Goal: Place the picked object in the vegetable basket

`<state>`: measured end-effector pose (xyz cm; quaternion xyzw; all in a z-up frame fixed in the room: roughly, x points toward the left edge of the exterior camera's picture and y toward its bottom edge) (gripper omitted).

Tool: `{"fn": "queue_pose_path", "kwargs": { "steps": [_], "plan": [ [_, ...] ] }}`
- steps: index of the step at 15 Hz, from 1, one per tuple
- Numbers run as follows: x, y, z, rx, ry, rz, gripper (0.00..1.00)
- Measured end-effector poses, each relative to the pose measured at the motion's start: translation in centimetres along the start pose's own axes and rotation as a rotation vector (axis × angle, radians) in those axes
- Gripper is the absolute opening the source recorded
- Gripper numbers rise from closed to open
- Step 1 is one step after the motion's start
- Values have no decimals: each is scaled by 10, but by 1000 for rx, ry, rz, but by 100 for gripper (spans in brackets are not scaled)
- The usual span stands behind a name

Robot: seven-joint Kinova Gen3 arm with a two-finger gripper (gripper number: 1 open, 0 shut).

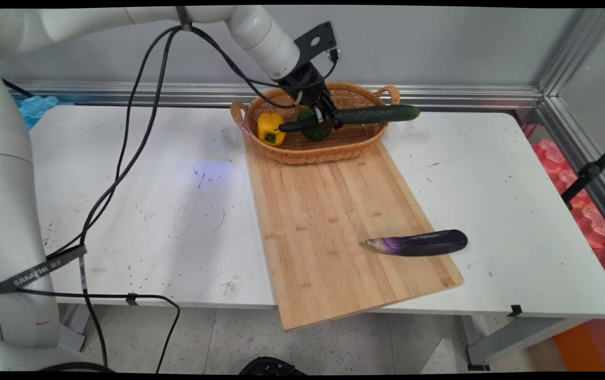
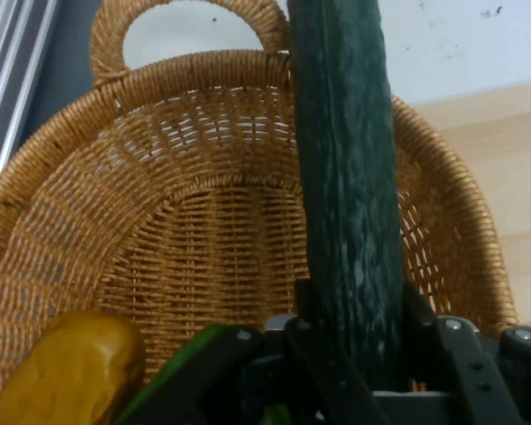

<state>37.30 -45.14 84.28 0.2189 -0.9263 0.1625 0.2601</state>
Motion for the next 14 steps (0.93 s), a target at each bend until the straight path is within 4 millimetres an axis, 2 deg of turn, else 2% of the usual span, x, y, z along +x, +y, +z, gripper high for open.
{"fn": "queue_pose_path", "kwargs": {
  "steps": [8,9,14],
  "plan": [
    [-7,-5,16,8,13,-24,0],
    [-8,-5,17,8,15,-27,100],
    [-8,-8,21,11,25,-40,100]
  ]
}}
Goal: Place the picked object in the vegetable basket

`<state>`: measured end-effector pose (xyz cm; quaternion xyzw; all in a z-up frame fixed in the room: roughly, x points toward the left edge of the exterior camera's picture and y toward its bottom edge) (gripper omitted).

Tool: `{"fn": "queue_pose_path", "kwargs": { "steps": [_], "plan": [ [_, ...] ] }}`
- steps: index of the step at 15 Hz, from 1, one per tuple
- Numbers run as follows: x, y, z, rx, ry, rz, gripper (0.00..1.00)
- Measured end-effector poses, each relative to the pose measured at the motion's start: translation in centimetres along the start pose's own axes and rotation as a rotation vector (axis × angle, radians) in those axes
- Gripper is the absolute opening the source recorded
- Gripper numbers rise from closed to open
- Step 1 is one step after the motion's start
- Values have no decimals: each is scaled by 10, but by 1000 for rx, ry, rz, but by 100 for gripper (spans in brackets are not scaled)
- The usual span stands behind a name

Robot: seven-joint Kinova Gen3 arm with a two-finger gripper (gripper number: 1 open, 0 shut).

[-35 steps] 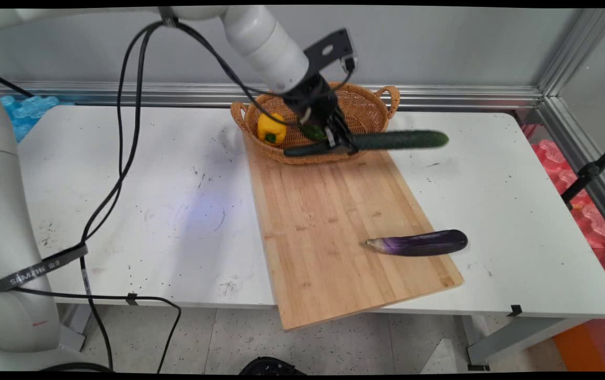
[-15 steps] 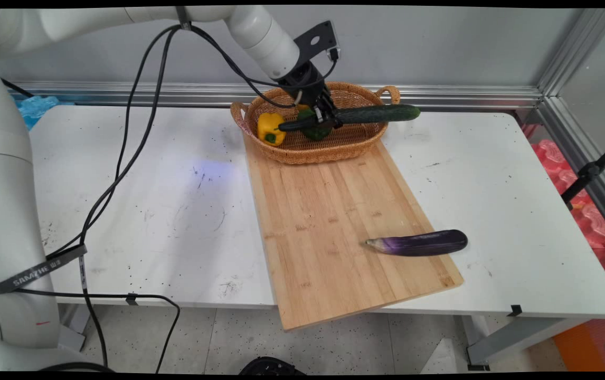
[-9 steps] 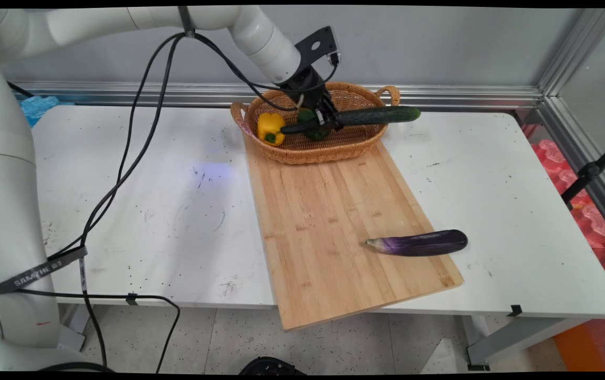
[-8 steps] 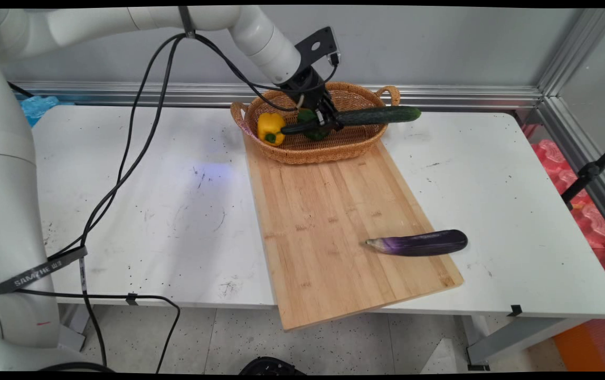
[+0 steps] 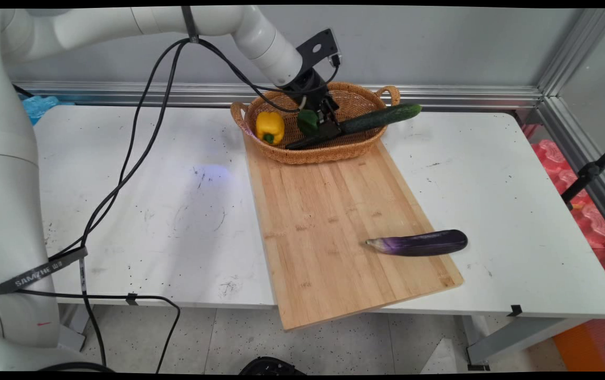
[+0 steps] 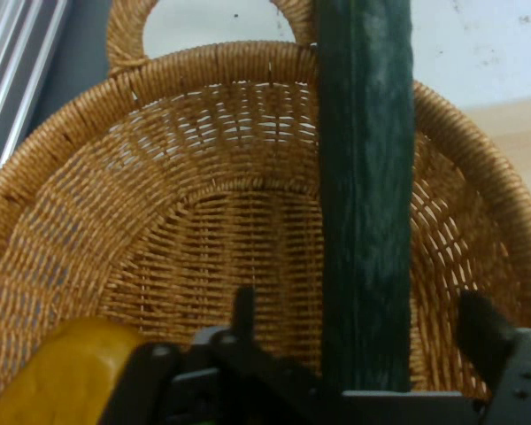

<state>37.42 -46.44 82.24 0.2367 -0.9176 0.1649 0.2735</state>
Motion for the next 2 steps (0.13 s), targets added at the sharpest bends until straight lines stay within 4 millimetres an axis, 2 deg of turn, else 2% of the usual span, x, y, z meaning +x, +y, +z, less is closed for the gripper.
{"fn": "queue_pose_path", "kwargs": {
  "steps": [2],
  "plan": [
    [3,-1,0,2,7,-7,100]
  ]
}}
